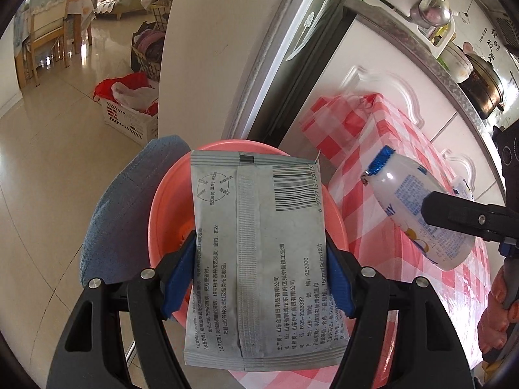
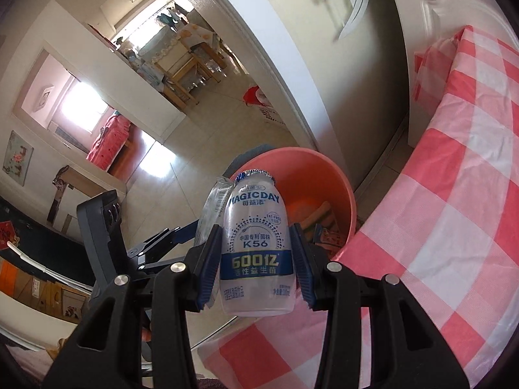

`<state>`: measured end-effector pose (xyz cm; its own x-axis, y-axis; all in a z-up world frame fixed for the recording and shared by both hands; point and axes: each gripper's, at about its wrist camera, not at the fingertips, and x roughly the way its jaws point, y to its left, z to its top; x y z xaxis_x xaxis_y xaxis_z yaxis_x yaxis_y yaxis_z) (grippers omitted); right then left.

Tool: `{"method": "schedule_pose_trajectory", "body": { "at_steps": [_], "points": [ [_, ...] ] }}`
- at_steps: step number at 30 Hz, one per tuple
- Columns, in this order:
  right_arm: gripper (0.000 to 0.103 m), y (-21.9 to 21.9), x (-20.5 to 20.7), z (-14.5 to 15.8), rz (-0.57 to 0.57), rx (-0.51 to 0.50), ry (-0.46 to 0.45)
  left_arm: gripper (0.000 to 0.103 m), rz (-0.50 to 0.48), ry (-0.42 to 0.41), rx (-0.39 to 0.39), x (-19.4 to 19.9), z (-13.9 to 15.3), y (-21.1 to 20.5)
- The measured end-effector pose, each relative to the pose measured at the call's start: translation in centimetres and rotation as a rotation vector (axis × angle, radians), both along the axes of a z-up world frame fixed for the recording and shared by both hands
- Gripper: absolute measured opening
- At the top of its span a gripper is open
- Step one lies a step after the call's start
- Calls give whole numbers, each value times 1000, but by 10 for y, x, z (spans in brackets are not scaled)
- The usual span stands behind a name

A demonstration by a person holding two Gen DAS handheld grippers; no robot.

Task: Collect trash
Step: 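Open both grippers to drop the bottle and packet into the bucket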

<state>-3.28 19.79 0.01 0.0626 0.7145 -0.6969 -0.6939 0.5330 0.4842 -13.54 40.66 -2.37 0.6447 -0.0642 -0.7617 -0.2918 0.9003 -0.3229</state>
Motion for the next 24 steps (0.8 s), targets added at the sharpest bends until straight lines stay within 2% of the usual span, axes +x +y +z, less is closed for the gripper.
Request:
{"method": "schedule_pose_trajectory", "body": {
  "at_steps": [10,14,19,24],
  "points": [
    [44,11,1,-16,3,-36,13,71,10,23,5,9,-12,4],
    [45,12,0,-17,3,-45,-9,72,5,27,16,12,-15,4],
    [59,6,0,-17,-23,-30,-16,77,1,43,66,16,-17,-1],
    [67,-9,4,-12,-60,6,-37,82,10,52,72,14,-18,2]
  ]
}}
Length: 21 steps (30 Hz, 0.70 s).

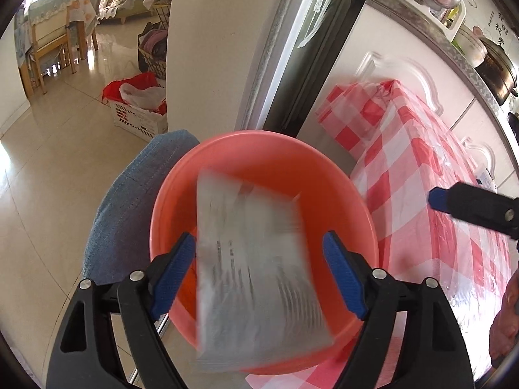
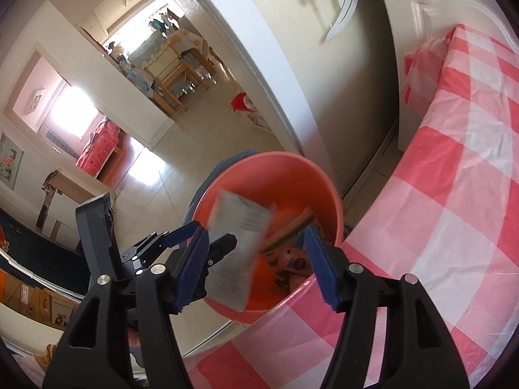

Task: Collect trash
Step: 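Open both grippers to drop the bottle and packet into the bucket, then return both tools to the table over the small bottle and yellow pad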

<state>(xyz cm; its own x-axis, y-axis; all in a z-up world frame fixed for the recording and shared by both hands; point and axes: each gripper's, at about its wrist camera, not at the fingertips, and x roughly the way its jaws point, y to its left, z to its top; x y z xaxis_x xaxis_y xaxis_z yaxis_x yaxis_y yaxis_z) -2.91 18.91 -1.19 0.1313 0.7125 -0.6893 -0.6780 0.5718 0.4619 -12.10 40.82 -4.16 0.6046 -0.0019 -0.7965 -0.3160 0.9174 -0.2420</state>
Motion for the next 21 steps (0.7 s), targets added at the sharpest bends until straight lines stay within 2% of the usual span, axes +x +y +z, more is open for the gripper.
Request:
{"method": "schedule_pose_trajectory", "body": {
  "at_steps": [2,7,21],
  "points": [
    [75,-9,1,3,-27,10,-13,89,-1,2,8,-1,1,0],
    [84,-40,0,11,-92,45,-41,89,1,-6,15,-5,10,-2],
    [85,-126,-13,28,-245,130,-149,89,-107,-70,-12,5,50,-51]
  ]
}}
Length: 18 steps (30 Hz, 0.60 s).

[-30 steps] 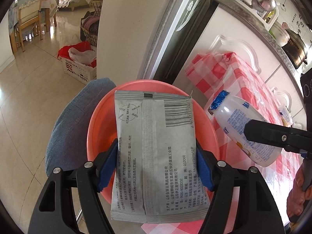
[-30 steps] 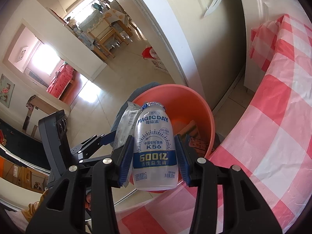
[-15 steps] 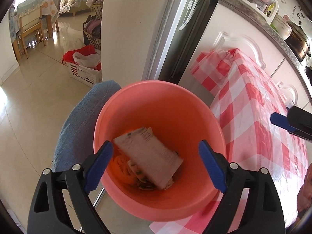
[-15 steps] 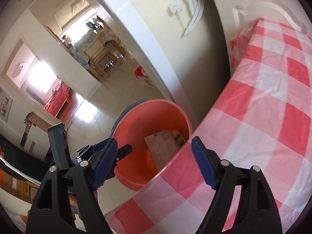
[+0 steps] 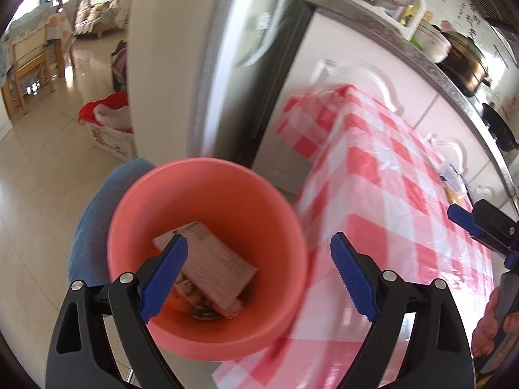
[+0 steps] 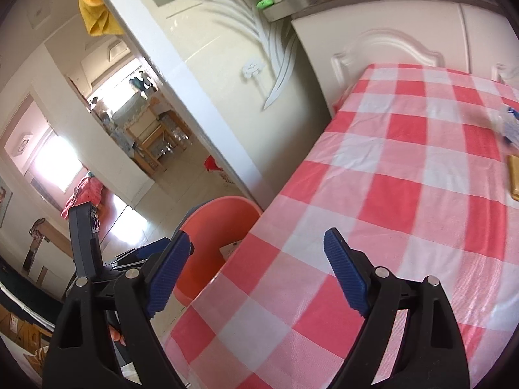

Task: Collect trash
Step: 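Return both tools to the table over the small bottle and yellow pad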

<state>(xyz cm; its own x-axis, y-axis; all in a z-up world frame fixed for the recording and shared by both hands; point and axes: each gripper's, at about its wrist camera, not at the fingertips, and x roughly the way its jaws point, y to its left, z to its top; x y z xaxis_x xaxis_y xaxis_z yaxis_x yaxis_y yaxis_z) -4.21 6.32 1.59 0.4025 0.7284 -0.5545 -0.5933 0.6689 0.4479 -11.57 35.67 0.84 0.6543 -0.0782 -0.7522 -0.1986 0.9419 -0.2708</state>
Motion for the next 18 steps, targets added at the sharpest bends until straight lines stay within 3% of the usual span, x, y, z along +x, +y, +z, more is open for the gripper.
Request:
{"method": "schedule_pose_trajectory", "body": {
  "at_steps": [11,18],
  "points": [
    [85,-99,6,4,-218,53,-49,90,-136,-20,-13,38,27,-75],
    [89,-173,15,1,-407,48,-85,90,-287,-35,-118,87,46,-148]
  ]
}}
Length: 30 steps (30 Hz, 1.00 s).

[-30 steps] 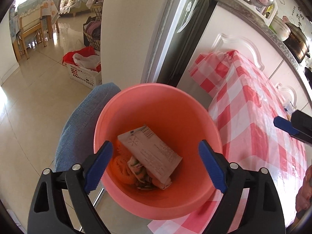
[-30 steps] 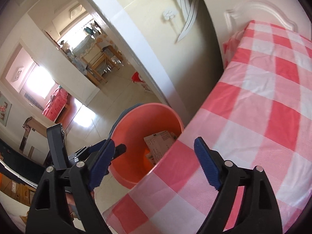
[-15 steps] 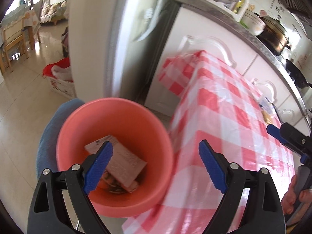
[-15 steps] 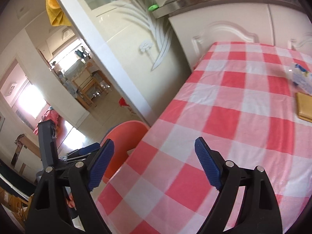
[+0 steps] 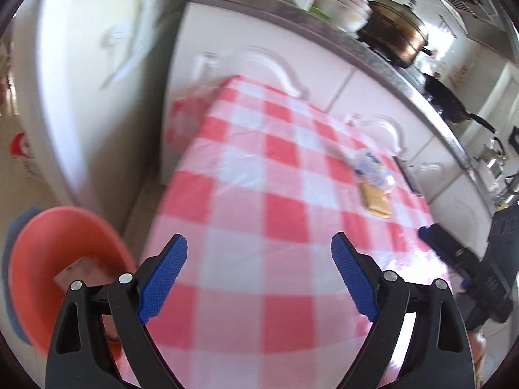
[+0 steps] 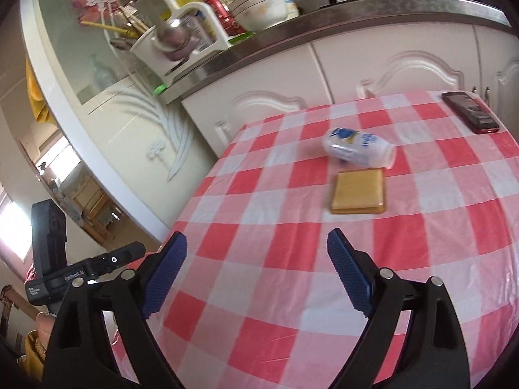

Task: Collect trash
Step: 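Return both tools to the table over the small bottle and yellow pad, then grasp the small white bottle with the left gripper and lift it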

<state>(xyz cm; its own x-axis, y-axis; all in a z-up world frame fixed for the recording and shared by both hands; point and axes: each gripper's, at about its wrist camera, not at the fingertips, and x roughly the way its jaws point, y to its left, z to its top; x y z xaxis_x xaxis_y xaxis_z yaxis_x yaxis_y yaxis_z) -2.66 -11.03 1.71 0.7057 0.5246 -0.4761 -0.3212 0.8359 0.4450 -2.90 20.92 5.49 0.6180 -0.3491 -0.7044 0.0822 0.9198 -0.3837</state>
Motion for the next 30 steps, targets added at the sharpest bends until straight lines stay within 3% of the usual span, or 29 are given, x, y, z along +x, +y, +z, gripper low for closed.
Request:
{"method": "schedule_pose_trajectory", "body": {
  "at_steps": [7,12,17,26,30],
  "points": [
    [89,-54,17,-12,-126,-20,18,90,-109,75,-140,62,10,-94],
    [89,-80,23,-19,-157,5,26,90,-129,137,-180,108,2,-166],
    [89,-94,26,-23,-168,2,25,90,-108,205,-170,154,-14,-214],
    [89,-107,34,-33,-167,-4,37,89,-57,285,-70,194,-36,-244],
    [89,-109,38,-35,-163,4,46,76,-48,283,-32,198,-38,-247]
  ]
}}
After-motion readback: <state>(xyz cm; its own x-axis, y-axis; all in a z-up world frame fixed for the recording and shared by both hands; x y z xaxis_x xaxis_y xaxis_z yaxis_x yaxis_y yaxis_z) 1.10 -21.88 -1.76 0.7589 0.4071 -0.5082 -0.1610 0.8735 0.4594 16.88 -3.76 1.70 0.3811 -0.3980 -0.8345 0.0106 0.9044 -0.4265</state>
